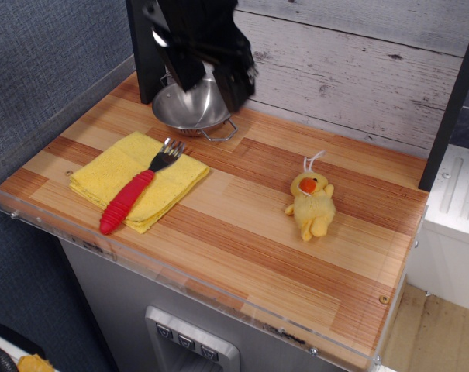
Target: Put the bird on the fork
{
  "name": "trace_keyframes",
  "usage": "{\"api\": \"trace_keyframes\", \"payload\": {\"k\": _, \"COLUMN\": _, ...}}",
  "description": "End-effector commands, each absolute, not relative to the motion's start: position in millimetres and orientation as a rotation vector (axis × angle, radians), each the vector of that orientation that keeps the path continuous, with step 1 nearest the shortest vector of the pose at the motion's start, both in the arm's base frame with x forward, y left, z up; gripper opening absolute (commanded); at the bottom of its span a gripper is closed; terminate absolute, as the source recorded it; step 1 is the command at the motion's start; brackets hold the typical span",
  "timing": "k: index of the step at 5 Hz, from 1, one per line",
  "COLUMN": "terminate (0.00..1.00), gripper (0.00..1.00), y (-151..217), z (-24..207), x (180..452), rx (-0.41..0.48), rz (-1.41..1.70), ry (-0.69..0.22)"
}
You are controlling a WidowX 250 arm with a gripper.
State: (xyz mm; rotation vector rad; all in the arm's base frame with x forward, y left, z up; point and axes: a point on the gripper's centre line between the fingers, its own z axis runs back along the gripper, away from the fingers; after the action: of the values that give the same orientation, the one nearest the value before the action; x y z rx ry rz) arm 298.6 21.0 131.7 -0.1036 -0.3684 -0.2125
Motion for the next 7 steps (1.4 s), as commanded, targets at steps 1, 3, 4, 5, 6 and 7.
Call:
{"api": "trace_keyframes", "payload": {"k": 1, "terminate": 0.00, "gripper": 1.00, "y": -10.9, "z": 135.5, "x": 307.2, "rx": -0.283, "rz": -0.083, "ry": -0.443}}
{"api": "trace_keyframes", "payload": {"k": 3, "terminate": 0.00, "gripper": 1.00, "y": -34.3, "z": 125.9, "x": 322.9, "rx": -0.276, "rz": 0.122, "ry": -0.368}}
{"api": "trace_keyframes", "payload": {"k": 4, "terminate": 0.00, "gripper": 1.00, "y": -39.5, "z": 114.4, "x": 331.5, "rx": -0.168, "rz": 0.064, "ry": -0.325}}
{"api": "trace_keyframes", "payload": {"k": 5, "terminate": 0.00, "gripper": 1.00, "y": -41.2, "z": 98.2, "x": 337.1, "rx": -0.104, "rz": 0.057, "ry": -0.291}}
{"api": "trace_keyframes", "payload": {"k": 6, "terminate": 0.00, "gripper": 1.00, "y": -47.6, "z": 81.6, "x": 341.5, "rx": -0.072, "rz": 0.038, "ry": -0.261}}
{"api": "trace_keyframes", "payload": {"k": 7, "terminate": 0.00, "gripper": 1.00, "y": -50.1, "z": 71.4, "x": 340.7, "rx": -0.036, "rz": 0.017, "ry": -0.237}}
